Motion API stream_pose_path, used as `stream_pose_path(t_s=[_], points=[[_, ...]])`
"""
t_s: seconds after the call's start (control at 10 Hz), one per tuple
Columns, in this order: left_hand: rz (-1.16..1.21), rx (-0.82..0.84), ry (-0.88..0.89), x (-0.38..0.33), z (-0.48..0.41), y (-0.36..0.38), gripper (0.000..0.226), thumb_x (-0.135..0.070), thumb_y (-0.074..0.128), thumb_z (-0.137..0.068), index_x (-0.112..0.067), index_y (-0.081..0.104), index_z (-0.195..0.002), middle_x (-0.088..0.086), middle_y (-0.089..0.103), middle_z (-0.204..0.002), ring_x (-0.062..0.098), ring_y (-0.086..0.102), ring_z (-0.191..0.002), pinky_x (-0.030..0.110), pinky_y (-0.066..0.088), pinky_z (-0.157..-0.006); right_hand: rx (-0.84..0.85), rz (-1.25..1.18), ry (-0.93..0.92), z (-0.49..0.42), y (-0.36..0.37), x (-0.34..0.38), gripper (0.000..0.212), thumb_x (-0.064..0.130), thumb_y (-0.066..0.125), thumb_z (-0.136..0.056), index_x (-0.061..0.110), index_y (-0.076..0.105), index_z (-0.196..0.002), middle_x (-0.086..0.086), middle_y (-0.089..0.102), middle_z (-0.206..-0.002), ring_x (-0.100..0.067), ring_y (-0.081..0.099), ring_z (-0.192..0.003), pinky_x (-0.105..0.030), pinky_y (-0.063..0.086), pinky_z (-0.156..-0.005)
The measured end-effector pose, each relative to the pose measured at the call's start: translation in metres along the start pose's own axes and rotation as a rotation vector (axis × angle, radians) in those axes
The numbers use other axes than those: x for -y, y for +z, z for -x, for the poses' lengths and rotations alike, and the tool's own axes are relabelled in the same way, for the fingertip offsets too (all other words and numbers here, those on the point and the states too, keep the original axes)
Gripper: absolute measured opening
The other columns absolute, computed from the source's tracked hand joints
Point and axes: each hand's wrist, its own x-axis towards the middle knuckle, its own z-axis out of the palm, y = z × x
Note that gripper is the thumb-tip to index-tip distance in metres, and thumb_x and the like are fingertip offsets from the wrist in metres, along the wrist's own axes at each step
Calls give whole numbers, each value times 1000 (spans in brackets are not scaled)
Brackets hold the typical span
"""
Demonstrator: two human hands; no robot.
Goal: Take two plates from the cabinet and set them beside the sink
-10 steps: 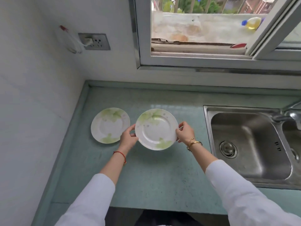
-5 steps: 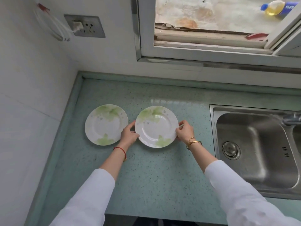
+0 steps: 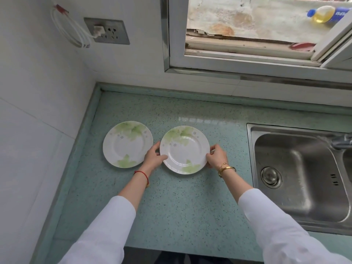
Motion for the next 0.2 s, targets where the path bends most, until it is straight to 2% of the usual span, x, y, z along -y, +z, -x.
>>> stream_pose_path(t_s=[0.1, 0.2], points=[[12, -9, 17, 2, 8, 1, 79, 0, 65, -85, -22, 32, -153, 3, 49, -148, 12, 54, -108, 20, 45, -81, -6, 1, 16, 2, 0, -5, 29, 12, 51, -91, 8, 52, -120, -13, 64, -111, -35, 69, -93, -49, 60, -82], [23, -84, 56, 1, 22, 1, 80, -6, 70, -85, -20, 31, -153, 2, 41, -155, 17, 50, -128, 26, 46, -96, -110, -44, -32, 11, -4, -7, 37, 18, 52, -95, 5, 51, -130, -8, 62, -103, -25, 59, -91, -35, 49, -82]])
